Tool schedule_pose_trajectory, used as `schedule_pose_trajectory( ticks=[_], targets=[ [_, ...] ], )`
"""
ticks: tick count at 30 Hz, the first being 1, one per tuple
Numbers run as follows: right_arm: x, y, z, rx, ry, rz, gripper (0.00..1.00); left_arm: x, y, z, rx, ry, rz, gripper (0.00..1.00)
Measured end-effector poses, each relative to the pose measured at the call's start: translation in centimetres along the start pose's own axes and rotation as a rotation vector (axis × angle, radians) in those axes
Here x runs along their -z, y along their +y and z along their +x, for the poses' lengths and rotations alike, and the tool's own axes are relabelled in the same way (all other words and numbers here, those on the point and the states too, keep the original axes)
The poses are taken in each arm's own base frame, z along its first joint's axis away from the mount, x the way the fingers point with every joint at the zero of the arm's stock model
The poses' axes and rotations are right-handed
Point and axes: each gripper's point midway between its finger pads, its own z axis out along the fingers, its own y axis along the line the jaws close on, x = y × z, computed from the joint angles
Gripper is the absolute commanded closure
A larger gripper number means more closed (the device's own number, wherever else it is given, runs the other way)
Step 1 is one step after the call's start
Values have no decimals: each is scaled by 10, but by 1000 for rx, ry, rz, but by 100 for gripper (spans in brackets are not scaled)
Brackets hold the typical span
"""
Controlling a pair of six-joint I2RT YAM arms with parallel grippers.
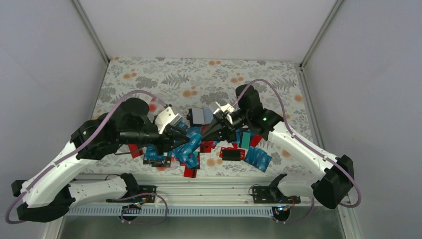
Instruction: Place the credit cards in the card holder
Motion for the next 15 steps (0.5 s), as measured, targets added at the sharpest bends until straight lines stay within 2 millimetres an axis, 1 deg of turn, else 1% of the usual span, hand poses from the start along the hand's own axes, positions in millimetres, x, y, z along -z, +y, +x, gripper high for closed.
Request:
schedule_pose_trajectory(
  ticks=[4, 11, 13, 15],
  targets=[
    [0, 2, 1, 3, 1, -12, 96, -7, 2, 8, -4, 47, -1, 77],
    [0, 3, 1, 4, 1, -15, 96, -9, 2, 16, -2, 80, 11, 80],
    [0, 3, 1, 5, 2, -15, 96, -11, 1, 19, 1, 94, 22, 83],
    [0, 3, 1, 4, 2, -15, 96, -12, 1, 22, 1, 103, 24, 88]
  ],
)
